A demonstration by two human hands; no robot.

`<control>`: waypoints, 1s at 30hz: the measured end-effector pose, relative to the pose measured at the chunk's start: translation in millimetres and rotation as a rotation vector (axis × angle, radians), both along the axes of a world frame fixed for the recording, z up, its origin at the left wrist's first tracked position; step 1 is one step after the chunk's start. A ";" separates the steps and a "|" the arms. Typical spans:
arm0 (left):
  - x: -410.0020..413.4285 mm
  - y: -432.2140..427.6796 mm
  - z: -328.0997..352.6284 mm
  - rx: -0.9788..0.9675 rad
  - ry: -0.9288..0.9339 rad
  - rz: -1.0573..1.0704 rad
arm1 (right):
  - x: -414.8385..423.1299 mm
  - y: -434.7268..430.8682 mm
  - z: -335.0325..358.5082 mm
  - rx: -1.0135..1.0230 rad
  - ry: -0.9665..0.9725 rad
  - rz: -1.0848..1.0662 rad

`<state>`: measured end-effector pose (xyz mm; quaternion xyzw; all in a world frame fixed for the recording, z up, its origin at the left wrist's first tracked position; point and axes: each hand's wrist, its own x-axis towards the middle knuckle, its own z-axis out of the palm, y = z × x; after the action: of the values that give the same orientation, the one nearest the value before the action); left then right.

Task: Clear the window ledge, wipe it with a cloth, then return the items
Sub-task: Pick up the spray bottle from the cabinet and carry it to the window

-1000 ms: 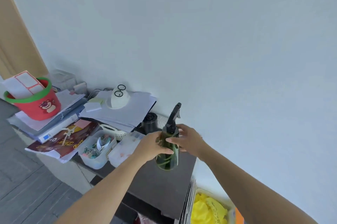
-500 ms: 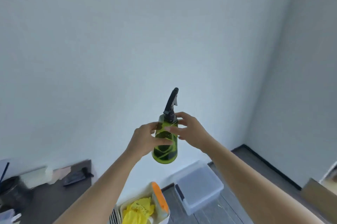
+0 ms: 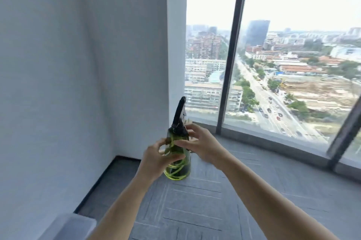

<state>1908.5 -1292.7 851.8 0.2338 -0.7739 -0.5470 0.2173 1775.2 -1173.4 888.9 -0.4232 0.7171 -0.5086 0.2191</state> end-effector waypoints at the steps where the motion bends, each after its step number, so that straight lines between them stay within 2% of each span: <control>1: -38.0 17.0 -2.0 0.012 0.005 -0.040 | -30.9 23.9 -1.5 0.001 0.003 -0.062; 10: -354.1 176.4 -5.4 -0.088 -0.018 -0.498 | -276.4 224.0 -17.9 -0.053 -0.063 -0.533; 15: -512.6 265.3 -3.4 -0.098 -0.021 -0.696 | -396.5 321.2 -18.3 -0.097 -0.120 -0.708; 20: -664.2 372.4 6.1 -0.152 -0.024 -0.914 | -513.5 424.8 -17.9 -0.060 -0.079 -0.893; 25: -784.8 489.3 5.6 -0.164 -0.017 -1.038 | -611.7 533.4 -20.4 -0.060 -0.078 -1.058; 30: -910.1 606.1 -2.7 -0.190 -0.009 -1.065 | -718.9 646.4 -17.2 -0.043 -0.064 -1.115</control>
<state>998.4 -686.6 849.1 -0.2090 -0.8324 -0.5080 -0.0731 1056.4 -527.0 871.7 0.0312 0.8148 -0.5746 -0.0700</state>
